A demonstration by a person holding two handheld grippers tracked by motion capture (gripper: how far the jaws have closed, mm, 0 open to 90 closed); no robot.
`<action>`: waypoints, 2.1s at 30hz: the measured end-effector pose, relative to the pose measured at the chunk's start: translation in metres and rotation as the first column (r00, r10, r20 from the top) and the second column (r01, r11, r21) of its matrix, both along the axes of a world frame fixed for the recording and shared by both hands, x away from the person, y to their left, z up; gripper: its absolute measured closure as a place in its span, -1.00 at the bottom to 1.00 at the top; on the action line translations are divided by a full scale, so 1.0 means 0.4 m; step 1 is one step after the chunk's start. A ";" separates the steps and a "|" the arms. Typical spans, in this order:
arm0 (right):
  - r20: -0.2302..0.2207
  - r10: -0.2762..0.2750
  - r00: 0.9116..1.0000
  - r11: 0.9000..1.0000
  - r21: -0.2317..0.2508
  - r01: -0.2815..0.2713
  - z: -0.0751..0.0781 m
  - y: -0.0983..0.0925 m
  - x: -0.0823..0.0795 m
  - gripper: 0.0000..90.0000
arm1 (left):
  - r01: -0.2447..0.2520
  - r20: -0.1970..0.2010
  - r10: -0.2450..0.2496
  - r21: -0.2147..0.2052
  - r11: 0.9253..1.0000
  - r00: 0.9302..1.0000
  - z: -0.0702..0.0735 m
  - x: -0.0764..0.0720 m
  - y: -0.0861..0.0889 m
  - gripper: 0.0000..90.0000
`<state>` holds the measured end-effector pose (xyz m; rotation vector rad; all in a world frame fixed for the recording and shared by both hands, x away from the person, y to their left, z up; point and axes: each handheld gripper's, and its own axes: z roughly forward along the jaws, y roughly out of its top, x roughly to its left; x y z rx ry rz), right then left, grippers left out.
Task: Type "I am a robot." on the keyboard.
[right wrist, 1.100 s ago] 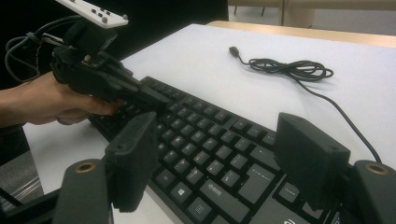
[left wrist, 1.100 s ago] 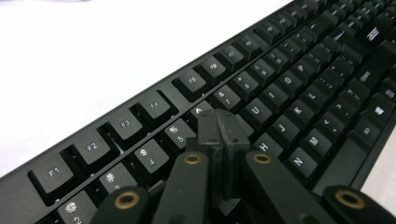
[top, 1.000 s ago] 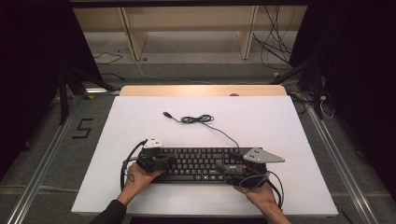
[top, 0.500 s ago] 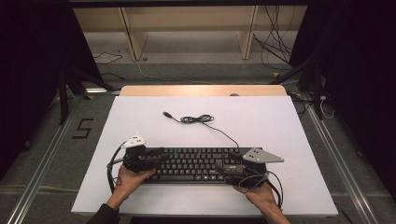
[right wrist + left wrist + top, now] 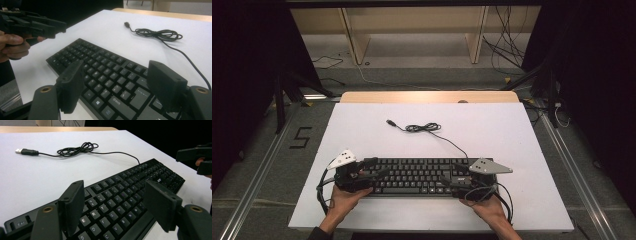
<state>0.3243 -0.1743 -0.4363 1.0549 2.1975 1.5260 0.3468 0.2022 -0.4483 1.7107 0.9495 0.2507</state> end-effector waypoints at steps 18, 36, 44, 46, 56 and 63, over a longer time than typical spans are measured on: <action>-0.071 0.048 0.996 0.994 -0.094 -0.055 -0.023 0.075 0.043 0.12 | -0.029 0.025 0.030 -0.024 0.999 0.999 -0.003 -0.049 0.035 -0.34; -0.144 0.113 0.983 0.971 -0.192 -0.139 -0.071 0.153 0.078 1.00 | -0.020 0.032 0.021 -0.014 1.000 0.999 -0.009 -0.065 0.039 -0.36; -0.177 0.127 0.976 0.960 -0.227 -0.166 -0.092 0.177 0.086 1.00 | -0.012 0.033 0.012 -0.007 1.000 0.999 -0.009 -0.066 0.038 -0.36; -0.187 0.125 0.974 0.957 -0.236 -0.168 -0.097 0.182 0.087 1.00 | -0.012 0.032 0.012 -0.007 1.000 0.999 -0.010 -0.065 0.038 -0.36; -0.181 0.122 0.976 0.948 -0.271 -0.169 -0.110 0.192 0.088 1.00 | -0.013 0.032 0.013 -0.003 1.000 0.999 -0.010 -0.066 0.036 -0.36; -0.178 0.114 0.977 0.959 -0.237 -0.155 -0.101 0.185 0.088 0.90 | -0.010 0.033 0.010 -0.002 1.000 0.999 -0.011 -0.065 0.034 -0.36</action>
